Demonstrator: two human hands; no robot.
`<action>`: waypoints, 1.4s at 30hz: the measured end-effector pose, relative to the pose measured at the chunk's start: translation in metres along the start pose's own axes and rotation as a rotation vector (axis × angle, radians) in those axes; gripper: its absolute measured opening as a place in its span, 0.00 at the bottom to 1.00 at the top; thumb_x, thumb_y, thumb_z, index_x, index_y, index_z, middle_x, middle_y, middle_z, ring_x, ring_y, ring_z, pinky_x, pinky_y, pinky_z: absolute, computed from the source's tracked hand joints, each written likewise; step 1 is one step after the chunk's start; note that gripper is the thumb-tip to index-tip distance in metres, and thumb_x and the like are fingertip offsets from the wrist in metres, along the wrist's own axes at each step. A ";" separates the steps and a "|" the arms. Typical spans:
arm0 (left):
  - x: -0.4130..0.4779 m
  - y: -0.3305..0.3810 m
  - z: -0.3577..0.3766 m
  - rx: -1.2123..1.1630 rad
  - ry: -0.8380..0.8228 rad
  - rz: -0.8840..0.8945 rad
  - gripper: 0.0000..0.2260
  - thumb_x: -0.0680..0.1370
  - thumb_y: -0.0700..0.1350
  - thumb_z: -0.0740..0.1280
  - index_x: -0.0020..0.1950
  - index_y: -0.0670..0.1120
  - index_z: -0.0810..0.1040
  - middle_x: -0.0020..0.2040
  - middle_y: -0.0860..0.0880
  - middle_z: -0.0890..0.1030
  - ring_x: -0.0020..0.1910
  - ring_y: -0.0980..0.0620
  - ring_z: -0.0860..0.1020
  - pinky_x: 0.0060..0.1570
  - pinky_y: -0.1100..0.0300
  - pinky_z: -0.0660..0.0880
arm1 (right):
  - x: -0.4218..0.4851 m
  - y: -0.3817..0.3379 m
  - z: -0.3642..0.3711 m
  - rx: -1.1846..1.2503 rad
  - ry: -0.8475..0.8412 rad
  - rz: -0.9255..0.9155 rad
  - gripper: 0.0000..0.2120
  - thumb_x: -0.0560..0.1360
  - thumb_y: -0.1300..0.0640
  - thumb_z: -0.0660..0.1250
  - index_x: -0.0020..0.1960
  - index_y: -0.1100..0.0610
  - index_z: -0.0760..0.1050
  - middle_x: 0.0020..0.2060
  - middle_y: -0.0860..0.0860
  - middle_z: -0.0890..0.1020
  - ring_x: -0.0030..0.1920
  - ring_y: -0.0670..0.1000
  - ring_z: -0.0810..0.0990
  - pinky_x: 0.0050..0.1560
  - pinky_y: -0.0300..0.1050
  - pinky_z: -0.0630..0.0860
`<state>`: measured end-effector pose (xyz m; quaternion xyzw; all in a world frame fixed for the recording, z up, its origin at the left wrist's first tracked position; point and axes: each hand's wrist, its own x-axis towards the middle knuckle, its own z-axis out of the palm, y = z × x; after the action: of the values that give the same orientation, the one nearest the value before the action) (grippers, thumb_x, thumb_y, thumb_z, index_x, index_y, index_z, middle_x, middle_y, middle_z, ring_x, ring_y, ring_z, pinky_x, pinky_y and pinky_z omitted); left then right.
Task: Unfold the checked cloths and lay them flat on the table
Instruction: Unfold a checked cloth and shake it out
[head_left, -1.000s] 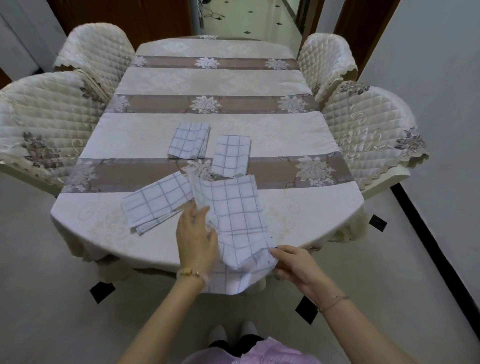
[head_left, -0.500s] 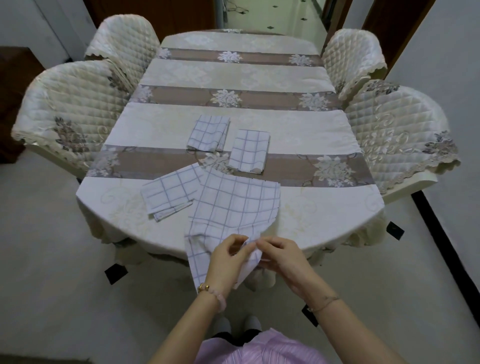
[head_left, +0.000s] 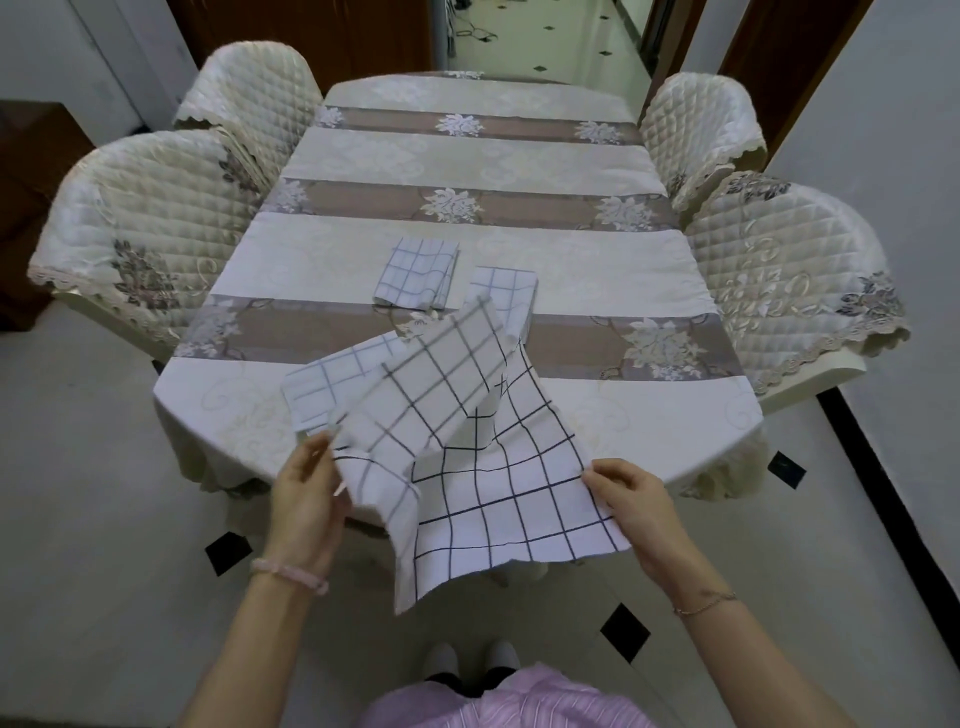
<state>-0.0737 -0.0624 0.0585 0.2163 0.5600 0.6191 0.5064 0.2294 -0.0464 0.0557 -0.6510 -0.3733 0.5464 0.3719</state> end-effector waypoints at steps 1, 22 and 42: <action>0.001 0.001 -0.015 -0.014 0.003 -0.004 0.10 0.80 0.37 0.59 0.44 0.48 0.75 0.32 0.55 0.83 0.31 0.61 0.81 0.29 0.67 0.78 | 0.001 0.003 -0.003 -0.006 0.001 0.016 0.02 0.74 0.60 0.68 0.46 0.57 0.79 0.40 0.51 0.82 0.38 0.46 0.80 0.32 0.32 0.75; -0.012 0.013 -0.141 -0.041 0.114 -0.258 0.18 0.81 0.53 0.55 0.62 0.46 0.77 0.55 0.49 0.83 0.54 0.51 0.81 0.55 0.54 0.76 | 0.034 0.010 0.008 -0.163 -0.058 0.047 0.11 0.74 0.55 0.67 0.47 0.65 0.77 0.42 0.59 0.82 0.38 0.53 0.81 0.38 0.48 0.80; 0.013 0.037 -0.067 0.538 0.116 0.107 0.07 0.77 0.44 0.66 0.50 0.41 0.76 0.46 0.45 0.79 0.45 0.47 0.77 0.43 0.54 0.75 | -0.002 0.006 -0.046 0.057 0.221 -0.058 0.06 0.75 0.59 0.66 0.40 0.58 0.78 0.33 0.52 0.81 0.32 0.46 0.80 0.28 0.34 0.74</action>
<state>-0.1491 -0.0780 0.0701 0.3365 0.7198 0.4856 0.3645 0.2748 -0.0549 0.0568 -0.6855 -0.3330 0.4706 0.4446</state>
